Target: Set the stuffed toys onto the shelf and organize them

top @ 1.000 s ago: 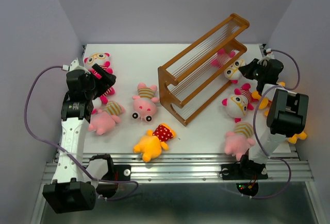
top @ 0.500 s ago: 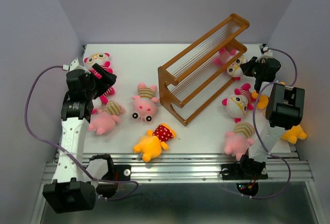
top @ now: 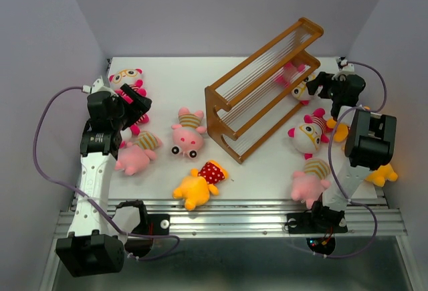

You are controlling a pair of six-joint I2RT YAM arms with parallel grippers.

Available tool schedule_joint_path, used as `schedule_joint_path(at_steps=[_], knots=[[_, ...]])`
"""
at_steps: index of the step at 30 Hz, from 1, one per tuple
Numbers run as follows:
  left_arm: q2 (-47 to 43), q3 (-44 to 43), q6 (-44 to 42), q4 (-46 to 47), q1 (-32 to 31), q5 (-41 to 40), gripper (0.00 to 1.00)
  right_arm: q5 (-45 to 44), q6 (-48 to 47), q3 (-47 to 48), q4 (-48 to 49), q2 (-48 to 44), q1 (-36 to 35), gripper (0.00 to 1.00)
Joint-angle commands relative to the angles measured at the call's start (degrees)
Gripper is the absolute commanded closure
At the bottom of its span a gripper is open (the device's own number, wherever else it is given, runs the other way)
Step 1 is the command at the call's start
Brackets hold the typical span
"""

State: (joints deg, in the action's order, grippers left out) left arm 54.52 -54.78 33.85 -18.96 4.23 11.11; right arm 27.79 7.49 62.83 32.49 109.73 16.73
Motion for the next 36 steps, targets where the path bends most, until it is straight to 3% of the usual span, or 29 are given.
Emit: schedule_joint_path(at_steps=[1,6,11,12,19,27,34,36], knots=[[0.1,-0.3,-2.2,1.6,0.1,-0.8,0.09,-0.1,-2.4,0.5,0.1,-6.2,0.3,0.12],[3.6,-2.9,-5.4,0.9,0.2,-1.0,0.09,3.9,-5.0,0.5,-6.2,-10.9,2.9,0.02],[9.4,-5.9,-8.4,0.9,1.2,-2.3,0.08,12.5,-17.9,6.1,-27.3,-14.4,4.5,0.0],[10.6,-6.4,-8.9,0.9,2.1,-3.3,0.09,13.8,-21.9,7.5,-36.0,-14.7,4.5,0.0],[22.4,-10.2,-11.3,2.2,7.7,-5.0,0.09,22.6,-33.1,11.0,-58.0,-19.3,4.5,0.02],[38.2,-18.2,-19.3,-2.0,8.4,-7.6,0.15,22.7,-38.1,4.3,-63.9,-28.9,4.5,0.02],[50.4,-25.1,-23.1,-4.5,7.4,-8.4,0.19,26.2,-40.9,3.0,-68.1,-30.4,4.5,0.02],[54.3,-27.1,-23.8,-5.7,6.8,-9.5,0.25,27.3,-40.8,2.5,-68.0,-30.4,4.5,0.02]])
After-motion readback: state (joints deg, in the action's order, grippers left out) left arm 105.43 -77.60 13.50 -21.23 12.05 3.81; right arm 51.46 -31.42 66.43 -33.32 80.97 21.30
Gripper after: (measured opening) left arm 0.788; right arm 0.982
